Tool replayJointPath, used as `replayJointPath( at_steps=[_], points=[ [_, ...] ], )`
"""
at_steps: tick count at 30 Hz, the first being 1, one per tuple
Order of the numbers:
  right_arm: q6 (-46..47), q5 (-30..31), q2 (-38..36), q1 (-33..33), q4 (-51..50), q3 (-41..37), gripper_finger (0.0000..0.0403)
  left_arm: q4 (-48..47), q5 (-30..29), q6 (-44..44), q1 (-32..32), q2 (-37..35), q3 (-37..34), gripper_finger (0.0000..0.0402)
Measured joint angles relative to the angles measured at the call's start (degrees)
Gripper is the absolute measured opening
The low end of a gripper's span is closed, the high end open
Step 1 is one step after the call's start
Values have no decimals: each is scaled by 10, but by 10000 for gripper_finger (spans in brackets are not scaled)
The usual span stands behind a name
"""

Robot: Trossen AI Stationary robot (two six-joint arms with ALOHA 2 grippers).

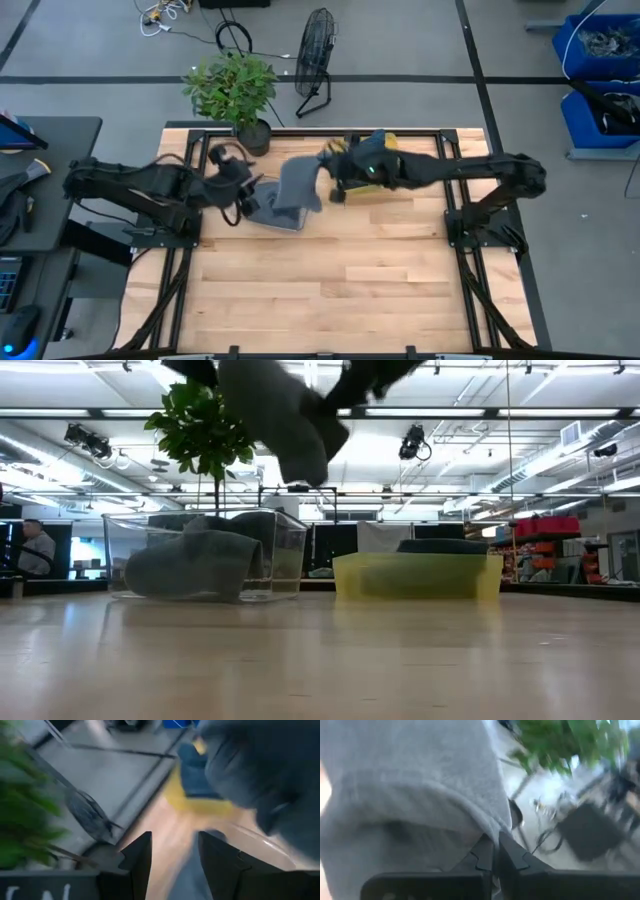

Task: Pick & Place hat
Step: Put the gray cap into the transparent bin

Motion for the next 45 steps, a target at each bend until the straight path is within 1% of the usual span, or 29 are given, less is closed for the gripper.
replayJointPath(
  at_steps=[1,3,5,7,9,11,15,19,21,25,28,33,35,38,40,45],
  points=[
    [20,-14,11,-15,11,0,10,-10,-11,12,0,0,17,165],
    [28,-64,41,-39,51,0,10,-18,-25,39,0,0,44,165],
    [43,-111,79,-50,113,0,10,-20,-30,61,1,0,64,165],
    [84,-136,117,-57,172,0,10,-20,-31,65,1,0,72,165],
    [111,-170,147,-63,195,0,10,-26,-30,63,1,0,72,165],
    [120,-195,169,-66,191,0,10,-50,-30,50,1,0,72,165],
    [178,-196,182,-64,157,0,10,-85,-29,12,4,2,52,165],
    [221,-197,183,-67,102,0,10,-85,-28,-30,4,1,6,165],
    [226,-195,183,-68,94,0,10,-81,-27,-50,4,1,-22,165],
    [223,-196,177,-66,100,0,10,-44,-26,-76,4,2,-66,165],
    [222,-204,161,-66,85,18,10,-28,-28,-74,1,2,-66,165],
    [224,-210,159,-65,-19,94,10,40,-30,-18,0,1,-55,165],
    [223,-210,159,-61,-25,102,10,63,-29,10,0,1,-55,165],
    [231,-211,159,-59,-36,95,10,68,-29,32,2,1,-55,165],
    [235,-211,167,-58,-35,89,10,69,-30,27,8,1,-61,165],
    [236,-210,208,-59,-30,82,10,21,-29,-42,29,1,-79,165]
  ],
)
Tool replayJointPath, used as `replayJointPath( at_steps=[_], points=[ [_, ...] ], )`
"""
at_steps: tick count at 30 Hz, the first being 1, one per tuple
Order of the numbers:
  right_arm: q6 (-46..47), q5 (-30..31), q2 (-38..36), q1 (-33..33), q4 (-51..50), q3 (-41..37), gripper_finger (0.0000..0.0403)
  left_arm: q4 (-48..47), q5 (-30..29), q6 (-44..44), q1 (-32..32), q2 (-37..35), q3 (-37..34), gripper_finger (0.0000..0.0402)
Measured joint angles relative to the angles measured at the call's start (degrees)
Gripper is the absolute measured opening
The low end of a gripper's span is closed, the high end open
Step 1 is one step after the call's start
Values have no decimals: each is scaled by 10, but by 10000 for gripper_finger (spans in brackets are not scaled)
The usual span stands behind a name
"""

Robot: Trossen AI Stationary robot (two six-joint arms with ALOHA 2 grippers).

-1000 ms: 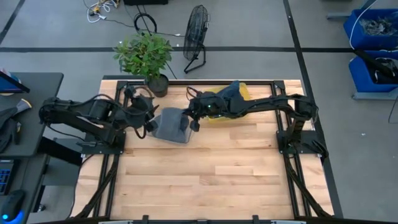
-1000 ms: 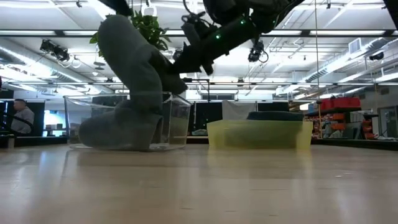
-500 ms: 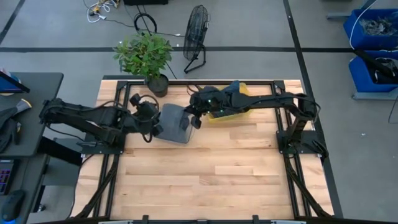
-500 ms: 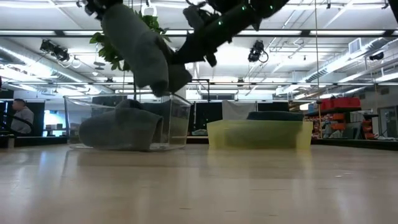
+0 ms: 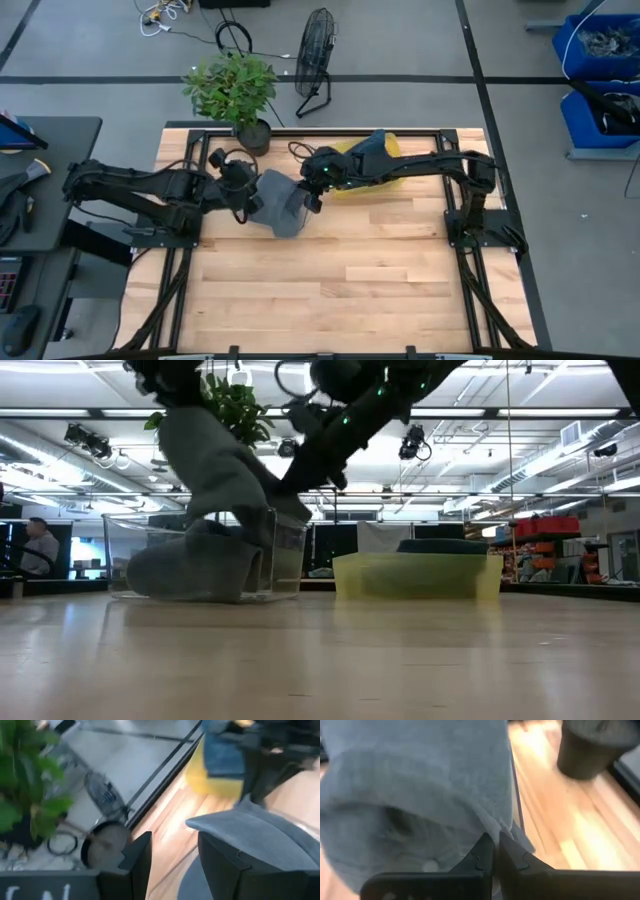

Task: Pick & Place hat
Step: Put the gray cap into the transparent bin

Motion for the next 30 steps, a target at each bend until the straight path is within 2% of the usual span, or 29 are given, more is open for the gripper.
replayJointPath(
  at_steps=[4,8,10,13,17,22,25,30],
  points=[
    [-2,-1,32,-4,12,0,10,-34,18,-64,15,0,-24,165],
    [-4,-2,54,-8,11,0,10,-75,71,-141,21,0,-46,165],
    [-4,-1,61,-11,13,0,10,-76,75,-168,14,0,-50,165],
    [-15,0,64,-15,10,0,10,-73,54,-162,-6,-8,-31,165],
    [-15,-1,63,-21,12,1,10,-26,24,-97,-36,-16,8,165],
    [-21,-3,63,-25,2,33,10,69,66,0,-57,-16,16,165],
    [-31,-3,58,-25,-31,74,10,76,97,-1,-57,-11,17,165],
    [-68,23,48,-24,-114,150,10,70,101,-16,-57,-7,16,165]
  ],
)
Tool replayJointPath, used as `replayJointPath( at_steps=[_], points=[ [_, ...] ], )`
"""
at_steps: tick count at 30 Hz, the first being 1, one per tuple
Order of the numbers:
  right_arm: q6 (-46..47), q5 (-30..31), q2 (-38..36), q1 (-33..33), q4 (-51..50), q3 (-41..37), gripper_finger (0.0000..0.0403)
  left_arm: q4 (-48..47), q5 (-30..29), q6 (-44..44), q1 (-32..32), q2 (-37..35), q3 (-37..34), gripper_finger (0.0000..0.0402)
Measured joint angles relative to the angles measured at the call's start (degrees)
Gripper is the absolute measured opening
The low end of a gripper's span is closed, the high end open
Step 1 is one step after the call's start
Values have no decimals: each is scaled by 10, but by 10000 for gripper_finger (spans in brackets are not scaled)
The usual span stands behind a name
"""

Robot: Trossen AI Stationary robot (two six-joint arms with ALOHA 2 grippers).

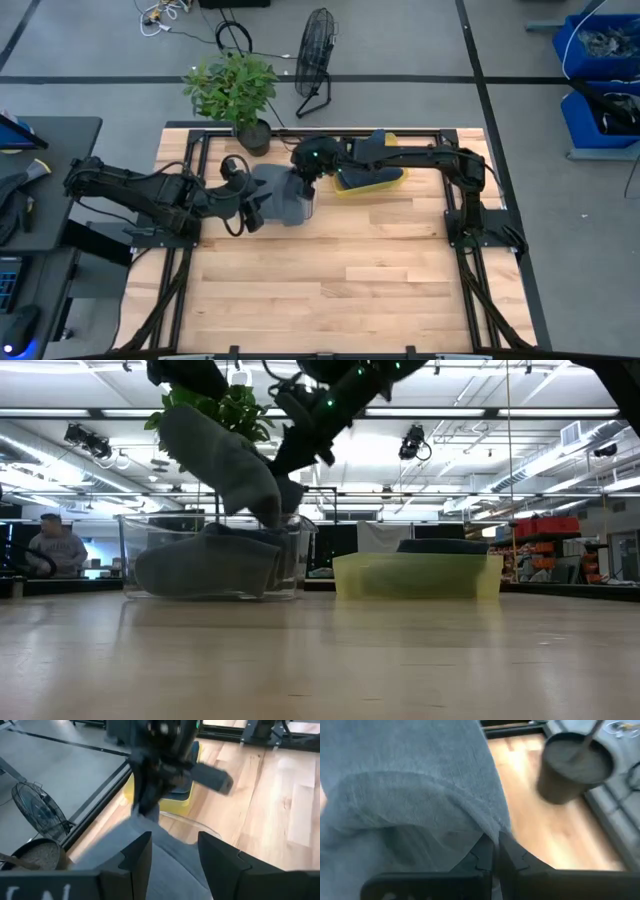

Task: Pick & Place hat
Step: Put the gray cap into the transparent bin

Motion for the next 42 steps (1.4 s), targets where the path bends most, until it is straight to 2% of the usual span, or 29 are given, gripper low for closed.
replayJointPath(
  at_steps=[2,7,13,16,26,37,42],
  points=[
    [-14,30,-1,0,-33,25,10,-3,0,0,0,0,0,165],
    [-40,92,-2,-1,-29,40,10,-4,-1,0,0,0,0,165],
    [-18,98,0,3,-35,8,10,-14,-1,1,0,0,0,165],
    [-29,80,0,9,-27,-22,10,-16,-9,0,0,0,0,165],
    [-37,-70,0,21,-3,-31,10,-30,-28,0,12,0,0,165],
    [-10,-81,13,18,-35,-32,10,-37,-27,-46,37,0,-32,165],
    [3,-112,25,19,-37,-32,10,15,5,-50,36,0,-59,165]
  ],
)
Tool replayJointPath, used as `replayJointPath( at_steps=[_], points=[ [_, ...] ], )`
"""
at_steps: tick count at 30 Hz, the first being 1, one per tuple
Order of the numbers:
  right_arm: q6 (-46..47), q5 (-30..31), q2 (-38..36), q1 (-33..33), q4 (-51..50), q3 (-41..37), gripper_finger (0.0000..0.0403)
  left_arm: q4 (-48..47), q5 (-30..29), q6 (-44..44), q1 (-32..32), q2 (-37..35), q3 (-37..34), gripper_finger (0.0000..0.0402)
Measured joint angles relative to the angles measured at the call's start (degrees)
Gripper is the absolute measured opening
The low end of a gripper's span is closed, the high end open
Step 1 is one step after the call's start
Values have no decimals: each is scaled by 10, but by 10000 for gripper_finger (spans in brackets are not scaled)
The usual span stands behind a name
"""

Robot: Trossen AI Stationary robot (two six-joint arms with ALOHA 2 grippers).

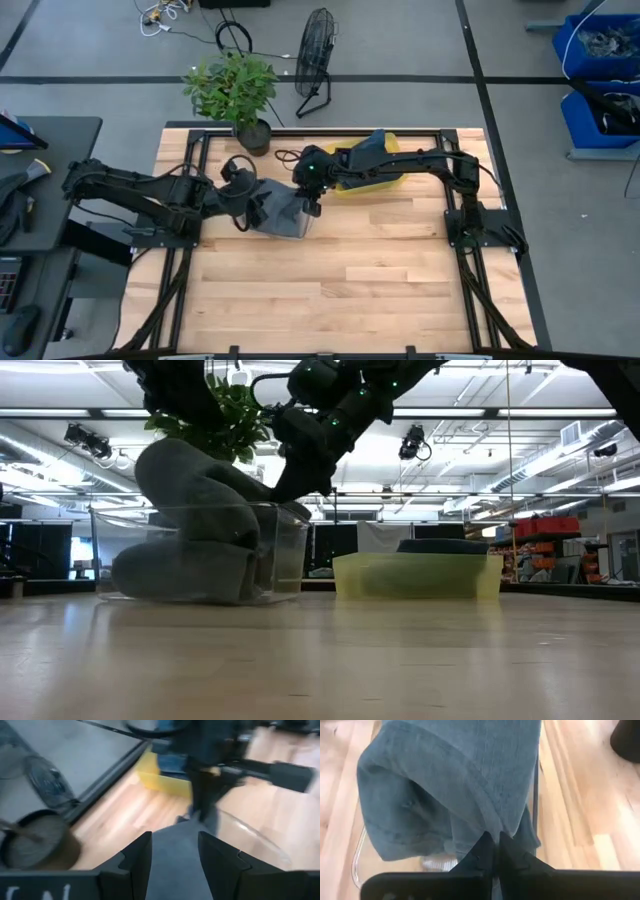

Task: Pick & Place hat
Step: Put the gray cap into the transparent bin

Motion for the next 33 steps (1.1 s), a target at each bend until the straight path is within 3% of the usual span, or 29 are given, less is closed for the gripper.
replayJointPath(
  at_steps=[5,11,21,33],
  points=[
    [36,-1,30,-1,12,1,10,40,41,-1,0,0,-22,165],
    [46,-3,70,-3,18,3,11,39,43,-53,1,0,-56,165],
    [50,-2,60,-3,21,1,16,39,46,-130,16,0,-108,165],
    [22,-3,54,-3,21,1,29,41,132,-205,34,0,-172,165]
  ],
)
